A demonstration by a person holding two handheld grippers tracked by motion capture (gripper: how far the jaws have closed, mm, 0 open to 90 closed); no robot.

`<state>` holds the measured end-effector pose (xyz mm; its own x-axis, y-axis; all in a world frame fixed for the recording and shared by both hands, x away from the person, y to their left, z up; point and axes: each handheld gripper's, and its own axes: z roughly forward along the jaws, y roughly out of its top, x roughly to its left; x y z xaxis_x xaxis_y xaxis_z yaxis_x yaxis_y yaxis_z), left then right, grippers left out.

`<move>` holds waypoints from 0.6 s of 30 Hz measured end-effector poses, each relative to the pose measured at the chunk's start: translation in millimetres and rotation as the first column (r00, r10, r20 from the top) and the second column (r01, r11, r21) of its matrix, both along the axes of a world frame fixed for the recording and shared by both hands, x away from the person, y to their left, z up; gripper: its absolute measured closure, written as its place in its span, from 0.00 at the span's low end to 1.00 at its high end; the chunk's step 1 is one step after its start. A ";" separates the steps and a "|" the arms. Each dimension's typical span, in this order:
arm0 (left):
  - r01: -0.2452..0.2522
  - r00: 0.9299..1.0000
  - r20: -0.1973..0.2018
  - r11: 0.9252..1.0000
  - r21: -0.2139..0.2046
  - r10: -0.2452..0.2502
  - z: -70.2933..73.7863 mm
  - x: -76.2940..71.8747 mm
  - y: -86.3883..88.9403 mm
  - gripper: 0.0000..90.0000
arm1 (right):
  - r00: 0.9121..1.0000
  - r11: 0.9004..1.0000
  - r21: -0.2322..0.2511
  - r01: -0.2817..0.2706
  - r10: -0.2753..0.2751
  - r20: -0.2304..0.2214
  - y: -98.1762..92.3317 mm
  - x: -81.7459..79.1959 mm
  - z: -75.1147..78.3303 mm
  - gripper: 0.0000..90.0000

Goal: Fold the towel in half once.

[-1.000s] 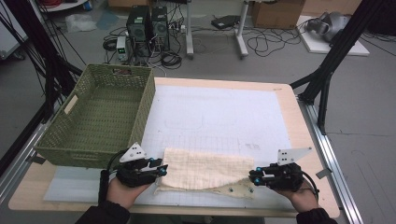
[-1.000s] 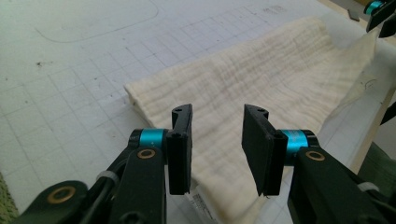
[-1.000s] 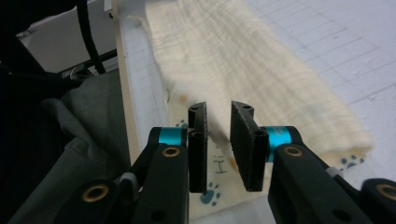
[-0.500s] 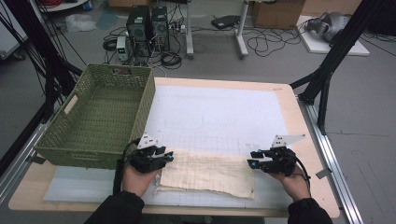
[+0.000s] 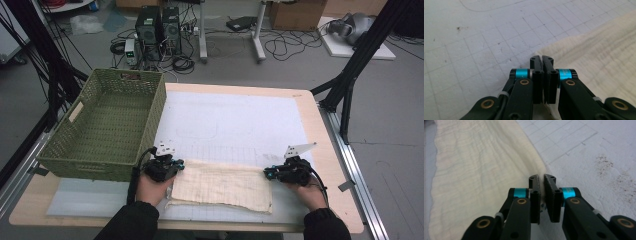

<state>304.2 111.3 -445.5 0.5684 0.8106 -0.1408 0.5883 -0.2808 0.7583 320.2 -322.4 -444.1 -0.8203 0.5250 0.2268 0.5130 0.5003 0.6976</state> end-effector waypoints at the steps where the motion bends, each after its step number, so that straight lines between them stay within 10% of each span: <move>1: -0.003 1.000 0.003 1.000 0.000 0.003 -0.1 -0.9 0.4 0.97 | 1.000 1.000 -0.003 0.001 -0.001 0.002 -0.2 -0.3 0.5 0.95; 18: -0.085 0.996 0.033 0.993 -0.078 0.087 9.5 23.8 -16.2 0.97 | 0.993 0.994 -0.035 0.101 -0.098 0.067 -14.2 22.9 15.5 0.95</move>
